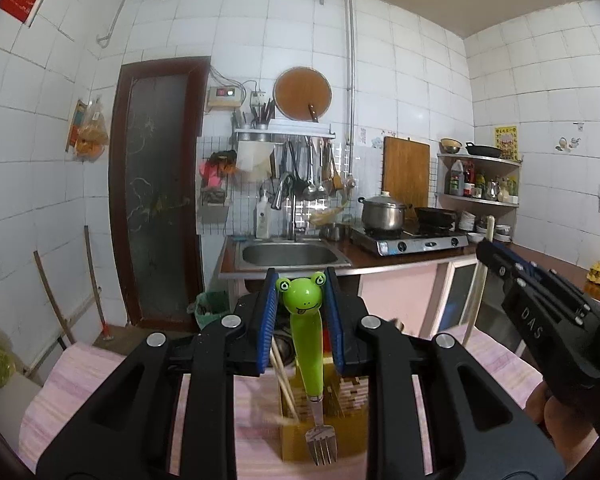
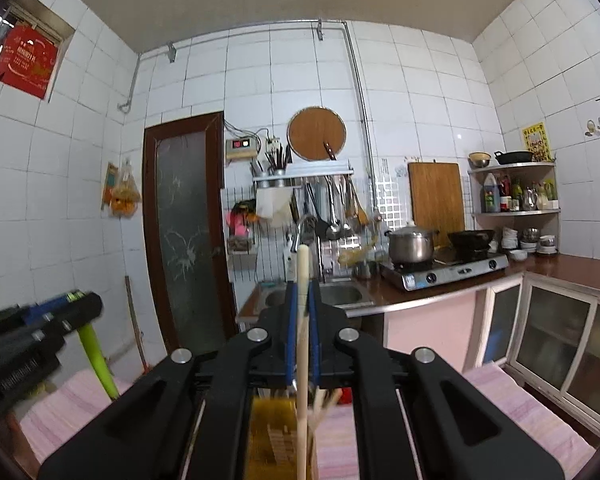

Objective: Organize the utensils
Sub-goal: 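Lower the frog fork and chopstick into the holder and open both tools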

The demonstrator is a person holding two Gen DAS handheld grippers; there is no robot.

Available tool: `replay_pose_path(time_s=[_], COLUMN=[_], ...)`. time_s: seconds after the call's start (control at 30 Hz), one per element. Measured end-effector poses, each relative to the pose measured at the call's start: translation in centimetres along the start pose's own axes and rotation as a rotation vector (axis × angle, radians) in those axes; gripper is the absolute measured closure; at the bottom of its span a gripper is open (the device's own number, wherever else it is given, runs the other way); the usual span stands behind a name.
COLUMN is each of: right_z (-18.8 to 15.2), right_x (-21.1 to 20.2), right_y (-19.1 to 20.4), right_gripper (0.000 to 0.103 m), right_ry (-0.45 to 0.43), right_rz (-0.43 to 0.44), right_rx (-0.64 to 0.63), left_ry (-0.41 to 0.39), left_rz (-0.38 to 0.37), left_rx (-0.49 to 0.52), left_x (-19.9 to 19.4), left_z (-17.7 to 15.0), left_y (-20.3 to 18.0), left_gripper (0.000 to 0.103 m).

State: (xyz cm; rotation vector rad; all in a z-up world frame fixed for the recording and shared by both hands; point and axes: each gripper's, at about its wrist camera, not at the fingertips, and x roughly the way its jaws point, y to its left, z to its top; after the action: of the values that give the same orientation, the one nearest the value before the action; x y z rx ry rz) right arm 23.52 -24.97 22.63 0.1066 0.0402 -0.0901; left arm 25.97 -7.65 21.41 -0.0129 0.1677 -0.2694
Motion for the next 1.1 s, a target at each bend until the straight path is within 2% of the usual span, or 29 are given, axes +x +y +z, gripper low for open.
replay_pose_path(time_s=[0.2, 0.37, 0.5, 0.63, 0.67, 0.7, 0.73, 0.77, 0.87, 1.0, 1.1], right_z=[-1.3, -5.8, -8.9, -9.6, -9.2, -8.8, -8.3, -7.7, -6.7, -6.7, -7.2], right_x=[5.7, 9.3, 10.2, 9.7, 9.2, 8.8, 8.3, 7.5, 5.3, 1.6, -0.9], right_y=[0.2, -0.5, -0.8, -1.2, -1.4, -1.5, -1.8, -2.3, -3.2, -4.1, -4.3], right_gripper=[0.097, 0.097, 0.097, 0.096, 0.094, 0.079, 0.049, 0.037, 0.035, 0.029, 0.024], right_ry=[0.001, 0.077, 0.144, 0.196, 0.21, 0.217, 0.225, 0.236, 0.27, 0.323, 0.344], right_rz=[0.012, 0.02, 0.017, -0.005, -0.021, -0.035, -0.05, -0.063, -0.084, -0.114, -0.132], right_rx=[0.017, 0.035, 0.013, -0.008, -0.016, -0.019, -0.017, -0.006, -0.017, -0.025, -0.024], left_ry=[0.03, 0.098, 0.145, 0.177, 0.175, 0.174, 0.166, 0.151, 0.112, 0.12, 0.165], left_rz=[0.033, 0.047, 0.058, 0.053, 0.054, 0.055, 0.056, 0.064, 0.088, 0.098, 0.101], left_rx=[0.011, 0.012, 0.017, 0.005, 0.002, 0.002, 0.003, 0.004, 0.038, 0.062, 0.046], left_x=[6.3, 10.4, 11.5, 10.6, 10.0, 9.2, 8.3, 7.2, 3.4, -1.0, -2.9], left_z=[-1.5, -5.4, -7.6, -7.6, -7.2, -6.6, -6.1, -5.6, -4.3, -4.5, -5.9], left_y=[0.1, 0.7, 1.0, 1.3, 1.5, 1.6, 1.7, 1.8, 2.0, 2.8, 4.0], left_gripper=[0.081, 0.081, 0.081, 0.081, 0.071, 0.063, 0.044, 0.029, 0.01, 0.005, 0.005])
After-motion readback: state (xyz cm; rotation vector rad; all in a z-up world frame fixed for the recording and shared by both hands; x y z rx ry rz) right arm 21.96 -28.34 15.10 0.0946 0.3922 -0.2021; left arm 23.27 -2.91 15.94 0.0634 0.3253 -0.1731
